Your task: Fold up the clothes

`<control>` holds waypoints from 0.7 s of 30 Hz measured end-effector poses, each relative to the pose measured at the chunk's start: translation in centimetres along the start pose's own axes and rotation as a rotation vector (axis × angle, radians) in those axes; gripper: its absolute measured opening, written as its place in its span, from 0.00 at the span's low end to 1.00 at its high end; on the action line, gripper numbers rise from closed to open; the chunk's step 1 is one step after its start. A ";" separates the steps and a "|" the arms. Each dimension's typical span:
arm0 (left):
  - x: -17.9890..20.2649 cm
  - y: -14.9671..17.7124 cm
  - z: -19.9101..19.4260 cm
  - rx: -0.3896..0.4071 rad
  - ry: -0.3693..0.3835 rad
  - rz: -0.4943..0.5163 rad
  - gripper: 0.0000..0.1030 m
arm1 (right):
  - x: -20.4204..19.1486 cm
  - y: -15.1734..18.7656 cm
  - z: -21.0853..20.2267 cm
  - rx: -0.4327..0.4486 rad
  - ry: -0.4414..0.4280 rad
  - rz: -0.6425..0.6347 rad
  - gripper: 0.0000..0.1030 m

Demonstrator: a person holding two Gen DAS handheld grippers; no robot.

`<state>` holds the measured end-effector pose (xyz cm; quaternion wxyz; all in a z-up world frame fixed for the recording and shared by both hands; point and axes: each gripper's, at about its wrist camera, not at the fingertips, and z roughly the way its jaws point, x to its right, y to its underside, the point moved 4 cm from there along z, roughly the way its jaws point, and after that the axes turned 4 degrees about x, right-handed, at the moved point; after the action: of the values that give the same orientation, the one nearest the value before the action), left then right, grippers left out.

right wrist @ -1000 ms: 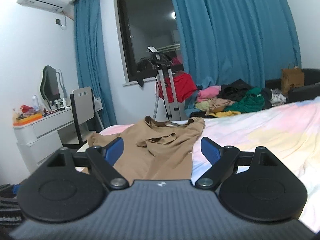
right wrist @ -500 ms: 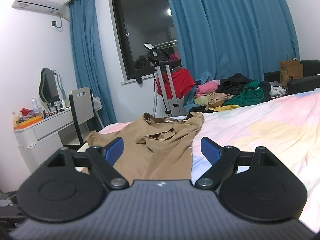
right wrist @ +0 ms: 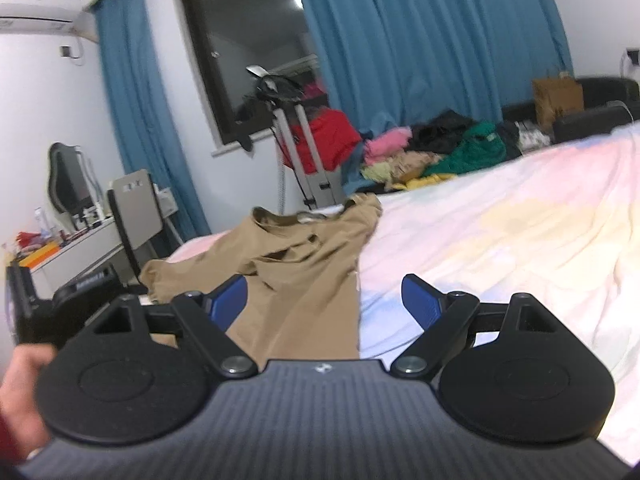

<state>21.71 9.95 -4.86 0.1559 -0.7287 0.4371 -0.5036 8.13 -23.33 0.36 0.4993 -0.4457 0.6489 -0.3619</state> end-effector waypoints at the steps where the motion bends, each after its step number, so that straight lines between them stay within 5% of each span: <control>1: -0.8 -0.9 1.5 0.012 -0.016 -0.024 0.99 | 0.2 0.2 0.7 -0.009 0.006 0.007 0.83; 5: -3.3 -4.0 7.0 0.051 -0.034 -0.117 0.95 | 0.8 1.1 3.6 -0.038 0.020 0.008 0.83; 11: -4.2 -8.5 13.3 0.128 -0.040 -0.102 0.88 | 1.5 1.7 6.9 -0.040 0.015 0.009 0.83; 17: -1.4 -9.6 17.2 0.068 -0.057 0.102 0.42 | 2.0 2.1 9.6 -0.037 0.004 0.007 0.83; 19: 0.8 -9.7 17.7 0.036 -0.077 0.258 0.05 | 2.0 2.1 9.7 -0.043 -0.008 0.018 0.83; 21: 3.4 -9.7 17.0 0.042 -0.069 0.372 0.03 | 2.0 1.8 9.3 -0.039 -0.019 0.029 0.83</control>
<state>41.54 9.15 -3.97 0.2763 -0.6488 0.5481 -0.4499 16.53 -24.86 -4.17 0.5017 -0.4494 0.6576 -0.3375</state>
